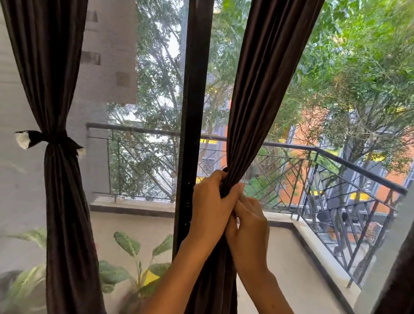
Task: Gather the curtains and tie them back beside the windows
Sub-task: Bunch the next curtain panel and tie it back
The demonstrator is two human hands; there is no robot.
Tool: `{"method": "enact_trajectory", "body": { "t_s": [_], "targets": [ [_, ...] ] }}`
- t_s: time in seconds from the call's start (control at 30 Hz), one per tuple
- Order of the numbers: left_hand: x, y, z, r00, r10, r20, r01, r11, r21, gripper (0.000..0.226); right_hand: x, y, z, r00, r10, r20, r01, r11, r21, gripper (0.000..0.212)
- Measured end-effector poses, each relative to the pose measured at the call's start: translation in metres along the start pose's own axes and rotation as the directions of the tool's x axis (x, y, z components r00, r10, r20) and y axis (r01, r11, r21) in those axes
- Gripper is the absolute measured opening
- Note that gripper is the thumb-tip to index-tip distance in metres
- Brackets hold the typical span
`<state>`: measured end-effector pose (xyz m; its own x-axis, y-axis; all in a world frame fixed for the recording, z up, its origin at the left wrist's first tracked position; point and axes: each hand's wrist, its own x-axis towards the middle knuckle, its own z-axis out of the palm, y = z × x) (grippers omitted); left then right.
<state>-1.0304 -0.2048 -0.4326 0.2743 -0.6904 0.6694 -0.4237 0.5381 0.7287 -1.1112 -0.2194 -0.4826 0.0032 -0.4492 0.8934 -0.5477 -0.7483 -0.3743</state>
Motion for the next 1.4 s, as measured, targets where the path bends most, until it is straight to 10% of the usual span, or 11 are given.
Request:
{"method": "enact_trajectory", "body": {
  "t_s": [0.27,0.53,0.7,0.87,1.13,1.4],
  "targets": [
    [0.008,-0.008,-0.013,0.998,0.047,-0.036,-0.046,0.999,0.022,0.004,0.008,0.007,-0.022,0.975,0.188,0.117,-0.22,0.882,0.416,0.021],
    [0.022,-0.01,-0.034,0.957,0.008,0.289,0.087,0.945,-0.316,0.02,0.041,0.023,-0.035,0.958,0.092,0.272,-0.173,0.941,0.292,0.042],
    [0.022,-0.012,-0.033,0.965,0.035,0.26,0.03,0.97,-0.241,0.02,0.049,0.03,-0.05,0.975,0.118,0.189,-0.159,0.963,0.219,0.023],
    [0.025,-0.006,-0.038,0.933,0.006,0.36,0.086,0.967,-0.239,0.024,0.058,0.031,-0.054,0.844,0.141,0.517,-0.301,0.923,0.241,0.02],
    [0.022,-0.002,-0.032,0.994,0.046,0.095,-0.05,0.998,0.036,0.016,0.064,0.03,-0.063,0.92,0.141,0.367,-0.196,0.974,0.117,0.01],
    [0.027,0.006,-0.043,0.913,-0.07,0.402,0.125,0.986,-0.111,0.013,0.057,0.032,-0.049,0.875,-0.029,0.483,-0.1,0.966,0.24,0.039]
  ]
}}
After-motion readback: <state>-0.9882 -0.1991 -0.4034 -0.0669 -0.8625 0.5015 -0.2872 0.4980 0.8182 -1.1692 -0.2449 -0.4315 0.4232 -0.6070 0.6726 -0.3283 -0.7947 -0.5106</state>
